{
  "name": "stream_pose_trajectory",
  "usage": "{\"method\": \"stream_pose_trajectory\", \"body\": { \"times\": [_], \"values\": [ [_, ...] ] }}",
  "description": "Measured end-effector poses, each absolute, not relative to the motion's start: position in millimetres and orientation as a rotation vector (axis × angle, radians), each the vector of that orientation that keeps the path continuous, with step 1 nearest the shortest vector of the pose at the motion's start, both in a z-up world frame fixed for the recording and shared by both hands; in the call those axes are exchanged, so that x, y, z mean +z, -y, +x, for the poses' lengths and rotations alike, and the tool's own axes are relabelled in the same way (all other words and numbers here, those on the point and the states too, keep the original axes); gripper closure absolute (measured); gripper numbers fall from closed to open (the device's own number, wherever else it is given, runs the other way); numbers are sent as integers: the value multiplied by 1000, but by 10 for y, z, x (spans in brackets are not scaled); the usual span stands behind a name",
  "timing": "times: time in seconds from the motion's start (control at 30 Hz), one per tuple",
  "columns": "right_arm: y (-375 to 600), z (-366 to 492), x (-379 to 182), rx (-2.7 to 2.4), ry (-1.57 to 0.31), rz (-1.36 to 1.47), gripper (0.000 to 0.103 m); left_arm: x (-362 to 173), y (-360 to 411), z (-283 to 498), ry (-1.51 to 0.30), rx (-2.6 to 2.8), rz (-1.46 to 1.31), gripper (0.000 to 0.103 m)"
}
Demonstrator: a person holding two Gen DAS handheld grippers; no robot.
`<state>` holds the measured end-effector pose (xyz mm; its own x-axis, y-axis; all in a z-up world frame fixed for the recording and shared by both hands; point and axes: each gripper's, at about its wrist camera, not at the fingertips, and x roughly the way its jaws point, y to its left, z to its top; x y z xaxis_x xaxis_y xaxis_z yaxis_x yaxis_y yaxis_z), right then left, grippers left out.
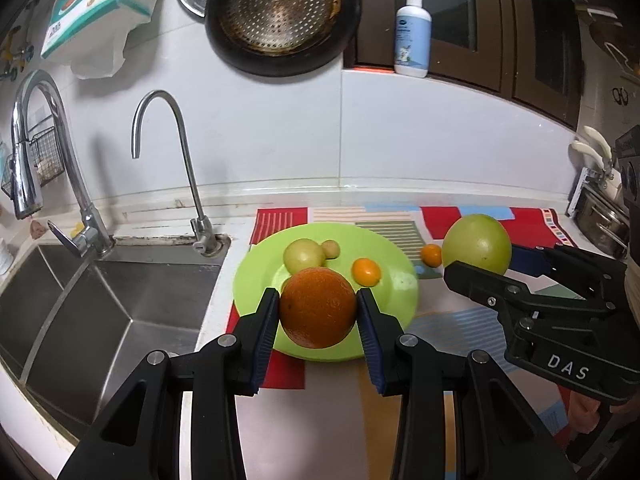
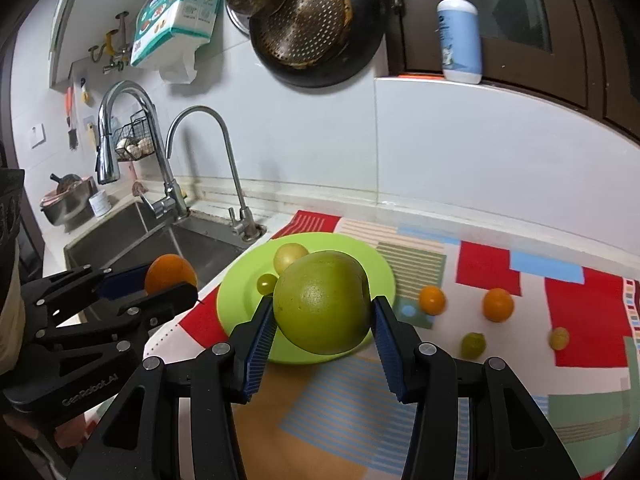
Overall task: Organize fruits
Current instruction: 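Carry the orange and green fruit onto the green plate and open both grippers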
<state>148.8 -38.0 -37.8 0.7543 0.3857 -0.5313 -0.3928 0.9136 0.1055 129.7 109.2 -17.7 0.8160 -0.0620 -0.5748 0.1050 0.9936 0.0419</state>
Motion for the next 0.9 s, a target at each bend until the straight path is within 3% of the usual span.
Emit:
{"method": "stream_pose_trajectory", "body": {
  "times": [0.9],
  "values": [
    [-11,2251,-1018,483,-773,-54,54,-798,-1270,2077,-766,-116,73,64]
  ]
}}
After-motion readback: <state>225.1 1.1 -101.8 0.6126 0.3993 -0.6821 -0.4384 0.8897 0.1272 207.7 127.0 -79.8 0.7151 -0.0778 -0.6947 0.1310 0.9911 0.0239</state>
